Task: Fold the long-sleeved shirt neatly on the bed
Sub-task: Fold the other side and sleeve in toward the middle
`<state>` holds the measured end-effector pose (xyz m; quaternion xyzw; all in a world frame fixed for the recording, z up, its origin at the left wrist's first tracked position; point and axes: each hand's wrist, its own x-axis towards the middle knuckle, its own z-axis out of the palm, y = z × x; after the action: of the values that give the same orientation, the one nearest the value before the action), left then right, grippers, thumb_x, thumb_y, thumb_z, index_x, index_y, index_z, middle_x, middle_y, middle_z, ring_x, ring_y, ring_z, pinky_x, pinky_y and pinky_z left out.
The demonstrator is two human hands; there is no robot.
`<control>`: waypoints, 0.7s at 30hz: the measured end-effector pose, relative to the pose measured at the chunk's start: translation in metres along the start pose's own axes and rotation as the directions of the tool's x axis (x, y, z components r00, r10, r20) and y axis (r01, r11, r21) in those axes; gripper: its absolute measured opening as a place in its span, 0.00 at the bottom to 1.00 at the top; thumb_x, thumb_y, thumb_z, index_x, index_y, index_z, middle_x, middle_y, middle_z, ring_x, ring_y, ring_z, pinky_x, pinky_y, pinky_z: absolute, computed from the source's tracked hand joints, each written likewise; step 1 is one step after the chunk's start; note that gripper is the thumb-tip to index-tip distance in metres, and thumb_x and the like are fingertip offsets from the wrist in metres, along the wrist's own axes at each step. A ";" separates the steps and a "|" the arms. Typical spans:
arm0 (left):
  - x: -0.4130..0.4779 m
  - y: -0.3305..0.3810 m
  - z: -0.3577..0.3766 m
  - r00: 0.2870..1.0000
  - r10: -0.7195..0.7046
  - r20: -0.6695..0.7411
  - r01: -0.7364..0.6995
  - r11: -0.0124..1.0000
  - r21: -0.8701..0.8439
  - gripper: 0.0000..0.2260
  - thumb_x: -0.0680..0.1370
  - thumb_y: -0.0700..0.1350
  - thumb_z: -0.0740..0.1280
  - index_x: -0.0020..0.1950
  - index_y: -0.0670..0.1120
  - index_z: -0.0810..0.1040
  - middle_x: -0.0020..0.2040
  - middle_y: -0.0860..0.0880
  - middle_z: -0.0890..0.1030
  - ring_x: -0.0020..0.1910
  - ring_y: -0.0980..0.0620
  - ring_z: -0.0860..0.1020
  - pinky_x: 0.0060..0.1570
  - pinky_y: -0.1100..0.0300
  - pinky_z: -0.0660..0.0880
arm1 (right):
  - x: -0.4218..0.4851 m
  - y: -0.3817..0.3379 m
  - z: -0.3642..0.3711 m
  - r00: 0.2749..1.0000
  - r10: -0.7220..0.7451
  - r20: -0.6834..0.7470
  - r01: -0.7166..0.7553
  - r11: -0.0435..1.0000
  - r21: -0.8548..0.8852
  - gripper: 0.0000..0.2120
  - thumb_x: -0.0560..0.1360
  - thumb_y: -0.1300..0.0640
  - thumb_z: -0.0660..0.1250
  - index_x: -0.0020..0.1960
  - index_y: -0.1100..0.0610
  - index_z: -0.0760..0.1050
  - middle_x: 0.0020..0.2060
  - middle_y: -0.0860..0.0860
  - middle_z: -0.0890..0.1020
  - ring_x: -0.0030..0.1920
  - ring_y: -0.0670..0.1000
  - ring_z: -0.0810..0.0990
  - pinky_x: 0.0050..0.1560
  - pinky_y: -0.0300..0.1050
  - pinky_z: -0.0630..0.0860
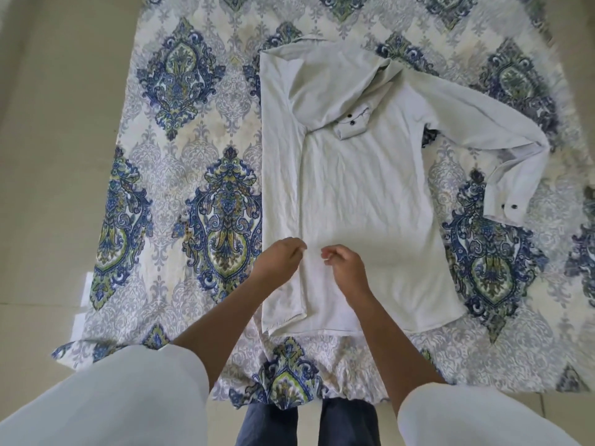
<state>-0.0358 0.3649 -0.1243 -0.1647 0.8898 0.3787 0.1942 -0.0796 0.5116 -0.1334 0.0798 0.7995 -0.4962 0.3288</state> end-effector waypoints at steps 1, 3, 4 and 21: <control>0.007 0.009 0.000 1.000 -0.031 -0.003 0.031 0.998 -0.047 0.12 0.80 0.42 0.56 0.57 0.43 0.77 0.56 0.47 0.79 0.54 0.47 0.76 0.51 0.56 0.72 | 0.005 -0.003 -0.007 0.999 0.028 -0.023 -0.026 0.998 0.065 0.13 0.76 0.67 0.55 0.47 0.58 0.78 0.45 0.53 0.80 0.40 0.49 0.78 0.43 0.39 0.71; 0.025 0.028 0.004 0.997 -0.079 -0.012 0.077 0.989 -0.128 0.11 0.80 0.42 0.56 0.56 0.45 0.77 0.54 0.49 0.80 0.51 0.48 0.78 0.49 0.57 0.72 | 0.016 -0.006 -0.026 0.994 0.079 -0.069 -0.068 0.986 0.151 0.15 0.75 0.69 0.53 0.45 0.58 0.77 0.44 0.54 0.80 0.35 0.48 0.78 0.38 0.38 0.71; 0.035 0.039 0.008 0.996 -0.093 -0.014 0.089 0.983 -0.161 0.11 0.80 0.42 0.56 0.56 0.46 0.77 0.54 0.49 0.81 0.51 0.49 0.78 0.50 0.56 0.72 | 0.023 -0.007 -0.038 0.991 0.100 -0.087 -0.082 0.979 0.185 0.16 0.75 0.70 0.52 0.45 0.58 0.77 0.44 0.54 0.80 0.35 0.48 0.78 0.37 0.38 0.71; 0.202 0.203 0.037 1.000 -0.019 -0.008 0.018 0.997 -0.073 0.12 0.79 0.41 0.57 0.59 0.45 0.76 0.59 0.48 0.78 0.57 0.49 0.75 0.54 0.59 0.69 | 0.164 -0.029 -0.215 0.974 0.172 -0.150 -0.117 0.940 0.319 0.14 0.75 0.67 0.58 0.38 0.52 0.75 0.33 0.51 0.75 0.32 0.48 0.71 0.31 0.39 0.66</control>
<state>-0.2928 0.4963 -0.1191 -0.1817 0.8746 0.4085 0.1876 -0.3156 0.6467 -0.1488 0.2323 0.7301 -0.5804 0.2761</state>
